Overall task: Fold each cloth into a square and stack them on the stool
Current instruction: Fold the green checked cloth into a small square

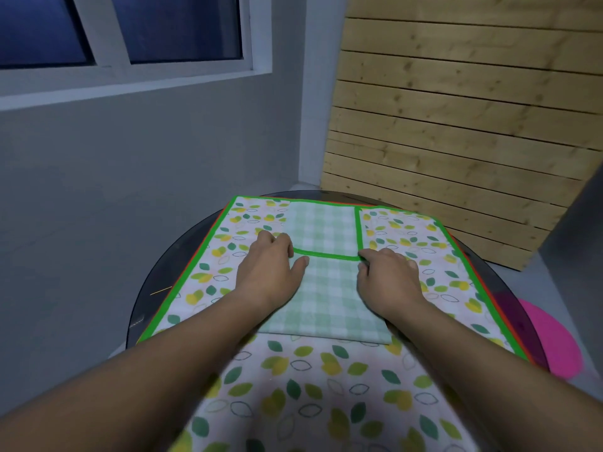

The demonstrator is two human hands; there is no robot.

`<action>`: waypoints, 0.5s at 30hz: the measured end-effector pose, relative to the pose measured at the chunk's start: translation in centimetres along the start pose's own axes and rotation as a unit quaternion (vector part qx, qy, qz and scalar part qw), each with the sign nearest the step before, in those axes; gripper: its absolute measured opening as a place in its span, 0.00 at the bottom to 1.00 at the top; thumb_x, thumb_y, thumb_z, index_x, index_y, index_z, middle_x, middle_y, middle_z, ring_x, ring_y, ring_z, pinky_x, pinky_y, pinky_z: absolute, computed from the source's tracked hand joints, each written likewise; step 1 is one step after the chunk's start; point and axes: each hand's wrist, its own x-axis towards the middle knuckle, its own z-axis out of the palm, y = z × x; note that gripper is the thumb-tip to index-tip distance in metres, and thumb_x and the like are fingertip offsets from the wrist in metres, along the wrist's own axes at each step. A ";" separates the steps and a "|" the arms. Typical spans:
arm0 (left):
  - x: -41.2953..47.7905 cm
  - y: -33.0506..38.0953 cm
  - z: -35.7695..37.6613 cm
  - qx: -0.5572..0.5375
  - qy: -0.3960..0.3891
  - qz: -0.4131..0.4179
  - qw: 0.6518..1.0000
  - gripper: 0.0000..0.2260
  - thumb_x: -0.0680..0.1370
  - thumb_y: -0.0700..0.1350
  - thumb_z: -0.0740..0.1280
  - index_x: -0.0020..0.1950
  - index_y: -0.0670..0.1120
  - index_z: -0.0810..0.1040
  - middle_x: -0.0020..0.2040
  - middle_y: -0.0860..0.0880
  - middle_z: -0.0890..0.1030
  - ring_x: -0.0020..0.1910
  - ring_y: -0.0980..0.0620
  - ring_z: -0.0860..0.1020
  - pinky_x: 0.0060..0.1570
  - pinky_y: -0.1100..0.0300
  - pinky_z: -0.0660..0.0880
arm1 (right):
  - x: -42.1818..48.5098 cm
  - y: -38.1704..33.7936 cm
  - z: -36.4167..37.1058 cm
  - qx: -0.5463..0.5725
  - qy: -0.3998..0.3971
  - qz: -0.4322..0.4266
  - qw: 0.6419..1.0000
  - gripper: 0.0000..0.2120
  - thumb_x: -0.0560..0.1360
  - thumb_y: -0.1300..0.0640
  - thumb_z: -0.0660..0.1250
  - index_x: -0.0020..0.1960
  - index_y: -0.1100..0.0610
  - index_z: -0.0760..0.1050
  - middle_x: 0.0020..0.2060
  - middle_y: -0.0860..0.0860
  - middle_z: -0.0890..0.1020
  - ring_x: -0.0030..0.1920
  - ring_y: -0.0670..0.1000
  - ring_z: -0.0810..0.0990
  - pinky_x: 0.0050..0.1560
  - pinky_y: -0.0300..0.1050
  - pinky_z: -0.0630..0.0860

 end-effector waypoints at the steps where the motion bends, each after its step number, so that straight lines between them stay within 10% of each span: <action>1: -0.2 0.1 -0.2 0.022 -0.023 0.016 0.999 0.15 0.80 0.58 0.62 0.57 0.49 0.73 0.65 0.45 0.69 0.62 0.46 0.70 0.55 0.51 0.73 | 0.0 0.0 -0.1 -0.002 -0.002 -0.001 1.000 0.16 0.81 0.53 0.54 0.65 0.52 0.75 0.55 0.54 0.79 0.58 0.58 0.75 0.57 0.50 0.64; 5: -1.8 0.2 -0.8 0.108 -0.108 0.137 0.979 0.22 0.83 0.58 0.55 0.68 0.45 0.72 0.82 0.43 0.48 0.81 0.46 0.48 0.78 0.51 0.52 | -0.1 -0.1 -0.3 -0.008 -0.014 0.003 1.000 0.17 0.82 0.53 0.54 0.66 0.52 0.74 0.56 0.55 0.78 0.59 0.59 0.74 0.58 0.51 0.65; 10: -3.5 -0.9 0.3 0.148 -0.200 0.128 0.960 0.30 0.84 0.59 0.44 0.82 0.46 0.44 0.82 0.45 0.40 0.80 0.50 0.36 0.79 0.52 0.38 | -0.1 -0.3 -1.3 0.039 -0.052 0.023 0.998 0.20 0.81 0.50 0.55 0.72 0.51 0.68 0.61 0.55 0.77 0.64 0.59 0.72 0.63 0.53 0.64; 15: -3.6 -0.6 0.6 0.181 -0.203 0.124 0.954 0.29 0.84 0.59 0.41 0.82 0.47 0.41 0.82 0.46 0.38 0.79 0.49 0.34 0.78 0.49 0.35 | -2.9 -2.8 -2.6 -0.006 0.003 -0.096 0.995 0.24 0.80 0.48 0.54 0.75 0.52 0.62 0.76 0.56 0.61 0.77 0.58 0.54 0.75 0.54 0.53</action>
